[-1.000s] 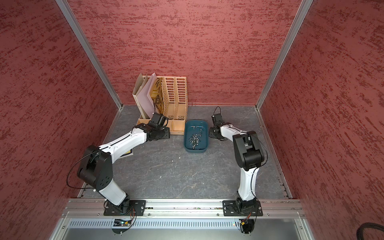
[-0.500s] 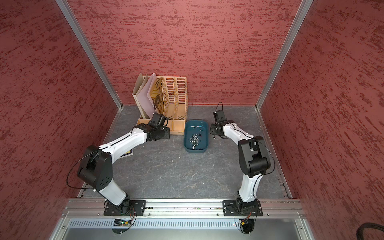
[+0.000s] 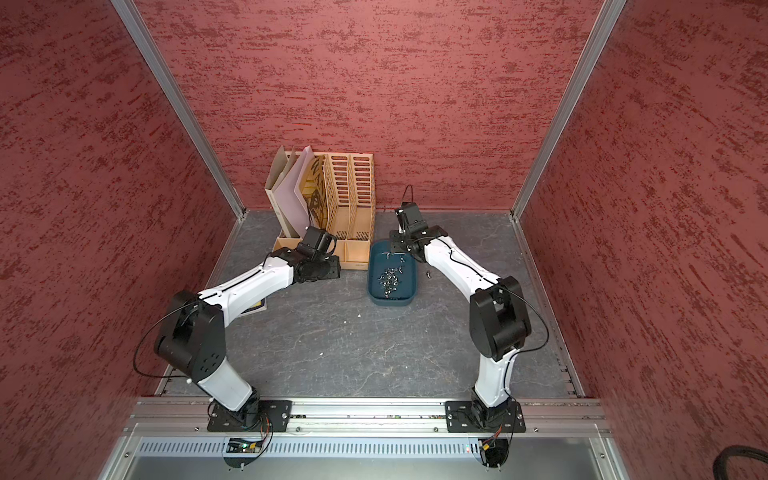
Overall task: Take out the wing nut from the storage box
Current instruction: Pick up the wing nut from the storage box.
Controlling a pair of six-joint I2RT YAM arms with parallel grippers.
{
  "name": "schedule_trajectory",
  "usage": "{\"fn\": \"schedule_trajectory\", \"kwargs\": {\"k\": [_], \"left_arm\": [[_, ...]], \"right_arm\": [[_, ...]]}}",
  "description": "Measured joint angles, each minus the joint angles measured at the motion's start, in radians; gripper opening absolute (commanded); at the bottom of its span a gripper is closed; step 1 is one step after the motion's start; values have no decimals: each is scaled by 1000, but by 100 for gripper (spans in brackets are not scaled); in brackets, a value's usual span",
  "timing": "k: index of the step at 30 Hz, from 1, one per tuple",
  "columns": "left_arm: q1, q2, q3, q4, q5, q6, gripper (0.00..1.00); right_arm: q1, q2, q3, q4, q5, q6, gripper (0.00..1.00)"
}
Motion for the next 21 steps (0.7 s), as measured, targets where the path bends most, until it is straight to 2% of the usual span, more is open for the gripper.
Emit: {"fn": "schedule_trajectory", "kwargs": {"k": [5,10,21], "left_arm": [[-4,0,0,0,6,0,52],[-4,0,0,0,7,0,52],[-4,0,0,0,8,0,52]], "right_arm": [[36,135,85,-2,-7,15,36],[39,228,93,2,7,82,37],[39,270,93,52,84,251,37]]}}
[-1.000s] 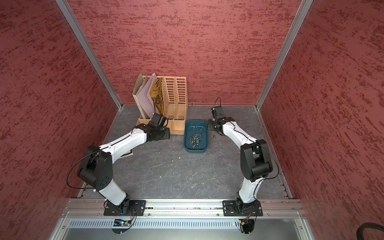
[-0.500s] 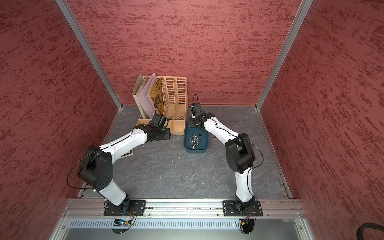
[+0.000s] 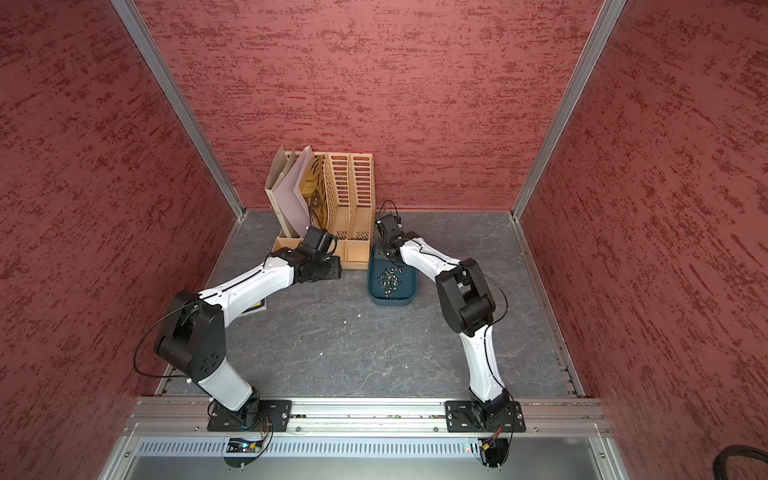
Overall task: Take out the wing nut from the storage box
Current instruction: Pick up the wing nut from the storage box.
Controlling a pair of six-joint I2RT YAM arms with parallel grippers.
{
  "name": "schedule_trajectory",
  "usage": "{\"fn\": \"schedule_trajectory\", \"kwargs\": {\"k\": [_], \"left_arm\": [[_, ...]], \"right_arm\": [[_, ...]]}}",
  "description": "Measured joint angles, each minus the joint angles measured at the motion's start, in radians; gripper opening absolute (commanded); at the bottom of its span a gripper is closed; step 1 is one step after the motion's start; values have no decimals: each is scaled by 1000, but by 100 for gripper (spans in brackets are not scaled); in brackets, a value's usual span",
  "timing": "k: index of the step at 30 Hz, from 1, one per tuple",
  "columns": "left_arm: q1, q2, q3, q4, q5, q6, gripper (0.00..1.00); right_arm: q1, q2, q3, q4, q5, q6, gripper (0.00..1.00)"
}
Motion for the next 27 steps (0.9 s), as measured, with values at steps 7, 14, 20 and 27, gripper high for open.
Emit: {"fn": "schedule_trajectory", "kwargs": {"k": [7,14,20,27], "left_arm": [[0,0,-2,0,0,0,52],[0,0,-18,0,0,0,52],[0,-2,-20,0,-1,0,52],[0,-12,-22,0,-1,0,52]], "right_arm": [[0,41,8,14,47,88,38],[-11,80,30,26,63,160,37],[-21,97,38,34,66,196,37],[-23,122,40,57,66,220,36]]}}
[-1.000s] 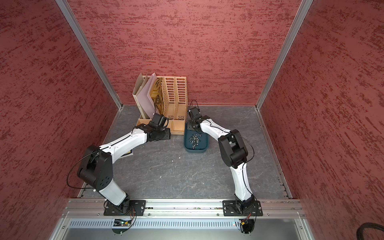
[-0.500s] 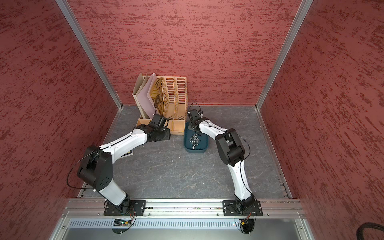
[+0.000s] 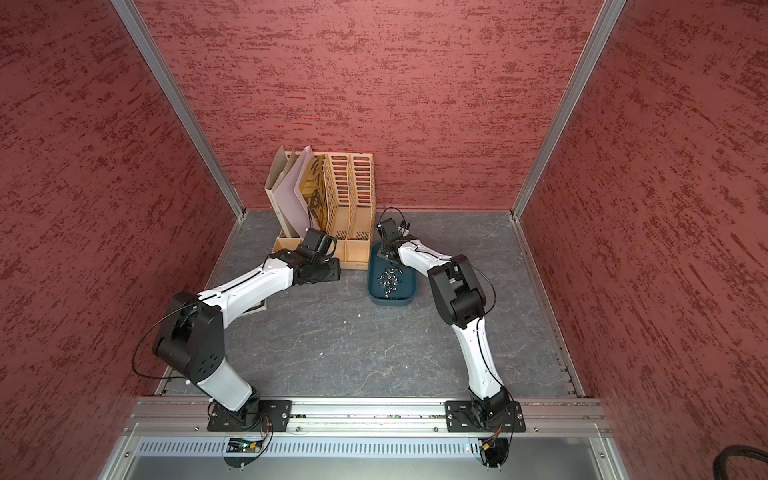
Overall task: Take out the wing nut from the storage box
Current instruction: Pick up the wing nut from the storage box.
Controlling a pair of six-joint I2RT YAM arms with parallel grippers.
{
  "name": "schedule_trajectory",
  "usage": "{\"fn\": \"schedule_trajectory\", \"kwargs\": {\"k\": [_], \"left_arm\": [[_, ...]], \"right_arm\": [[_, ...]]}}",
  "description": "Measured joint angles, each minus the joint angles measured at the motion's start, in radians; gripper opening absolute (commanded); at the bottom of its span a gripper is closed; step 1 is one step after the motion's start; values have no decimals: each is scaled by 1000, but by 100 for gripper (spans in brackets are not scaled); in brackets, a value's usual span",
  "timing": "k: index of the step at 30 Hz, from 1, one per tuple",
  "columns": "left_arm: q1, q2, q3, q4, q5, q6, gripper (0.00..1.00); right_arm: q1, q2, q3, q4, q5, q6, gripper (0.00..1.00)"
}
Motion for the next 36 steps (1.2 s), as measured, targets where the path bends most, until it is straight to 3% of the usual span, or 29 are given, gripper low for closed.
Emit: {"fn": "schedule_trajectory", "kwargs": {"k": [7,36], "left_arm": [[0,0,-6,0,0,0,52],[0,0,-14,0,0,0,52]], "right_arm": [[0,27,28,6,2,6,34],[0,33,37,6,2,-34,8]]}}
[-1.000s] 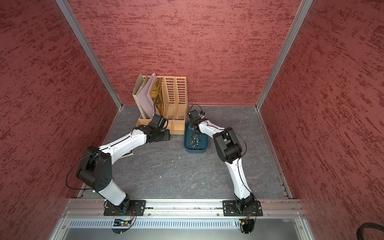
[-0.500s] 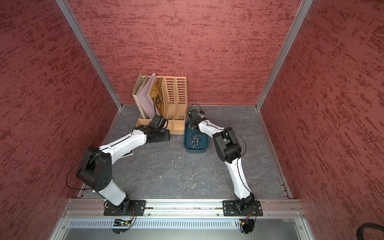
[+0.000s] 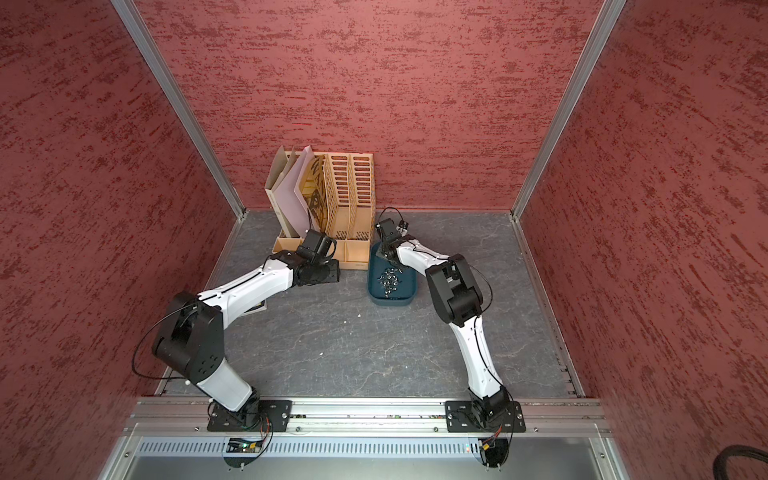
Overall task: Take out the wing nut from the storage box
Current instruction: Pick up the wing nut from the storage box.
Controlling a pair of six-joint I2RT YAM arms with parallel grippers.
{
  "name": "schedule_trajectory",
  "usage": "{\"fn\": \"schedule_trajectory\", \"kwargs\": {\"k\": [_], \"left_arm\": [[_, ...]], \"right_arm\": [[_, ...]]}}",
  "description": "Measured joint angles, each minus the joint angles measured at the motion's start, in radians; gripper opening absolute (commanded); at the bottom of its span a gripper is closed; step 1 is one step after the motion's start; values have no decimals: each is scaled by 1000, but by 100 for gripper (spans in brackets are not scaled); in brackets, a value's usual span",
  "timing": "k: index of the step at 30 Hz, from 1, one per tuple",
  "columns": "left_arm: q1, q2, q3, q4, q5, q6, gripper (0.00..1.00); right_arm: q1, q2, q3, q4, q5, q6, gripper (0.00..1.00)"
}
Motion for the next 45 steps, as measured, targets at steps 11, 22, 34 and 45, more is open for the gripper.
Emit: {"fn": "schedule_trajectory", "kwargs": {"k": [11,22,34,45], "left_arm": [[0,0,0,0,0,0,52],[0,0,0,1,0,0,52],[0,0,0,2,0,0,52],[-5,0,3,1,0,0,52]], "right_arm": [[4,-16,-31,19,0,-83,1],[14,-96,-110,6,-7,-163,0],[8,-289,-179,-3,-35,-221,0],[-52,-453,-296,-19,-37,-262,0]]}}
